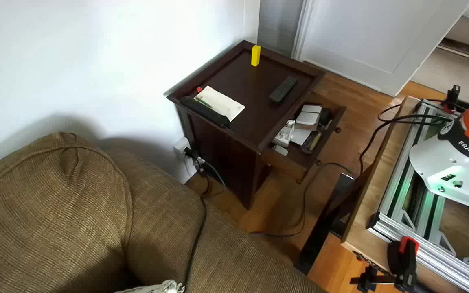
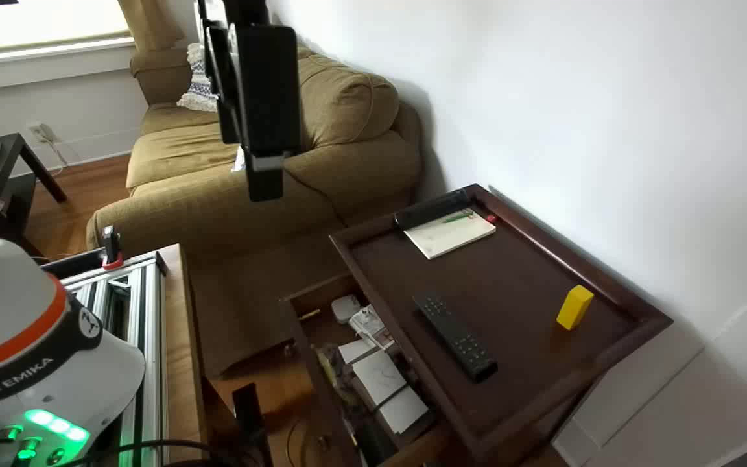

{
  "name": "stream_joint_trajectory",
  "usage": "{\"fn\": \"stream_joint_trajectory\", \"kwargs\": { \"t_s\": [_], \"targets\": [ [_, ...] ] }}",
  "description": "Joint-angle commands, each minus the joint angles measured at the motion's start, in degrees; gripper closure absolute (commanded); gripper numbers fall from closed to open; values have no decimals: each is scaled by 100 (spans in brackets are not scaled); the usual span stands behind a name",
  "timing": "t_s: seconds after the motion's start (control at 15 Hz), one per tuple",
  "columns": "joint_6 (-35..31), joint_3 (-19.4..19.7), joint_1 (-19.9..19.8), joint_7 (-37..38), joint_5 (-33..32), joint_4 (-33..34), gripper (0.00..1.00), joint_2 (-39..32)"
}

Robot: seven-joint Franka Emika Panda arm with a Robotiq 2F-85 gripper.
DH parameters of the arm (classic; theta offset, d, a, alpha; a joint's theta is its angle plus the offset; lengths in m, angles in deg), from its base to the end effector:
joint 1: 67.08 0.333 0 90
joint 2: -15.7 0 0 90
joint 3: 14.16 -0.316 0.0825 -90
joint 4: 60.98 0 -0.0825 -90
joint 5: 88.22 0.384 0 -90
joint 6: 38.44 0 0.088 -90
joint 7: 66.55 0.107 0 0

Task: Put the yellow block in the drawer

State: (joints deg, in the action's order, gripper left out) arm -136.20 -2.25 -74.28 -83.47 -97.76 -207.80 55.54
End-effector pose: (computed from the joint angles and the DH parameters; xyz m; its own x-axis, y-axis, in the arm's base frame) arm 0.3011 -0.1241 0.4700 0.9840 0.0582 -0.1684 0.0549 -0.9982 -0.0238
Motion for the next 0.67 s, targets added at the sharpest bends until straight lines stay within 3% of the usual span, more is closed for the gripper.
{"fn": "stream_joint_trajectory", "kwargs": {
  "t_s": [0.0, 0.6],
  "targets": [
    [11, 19, 27, 14, -9, 8, 0, 1],
    [-154, 23, 86, 43, 83, 74, 0, -141]
  ]
}}
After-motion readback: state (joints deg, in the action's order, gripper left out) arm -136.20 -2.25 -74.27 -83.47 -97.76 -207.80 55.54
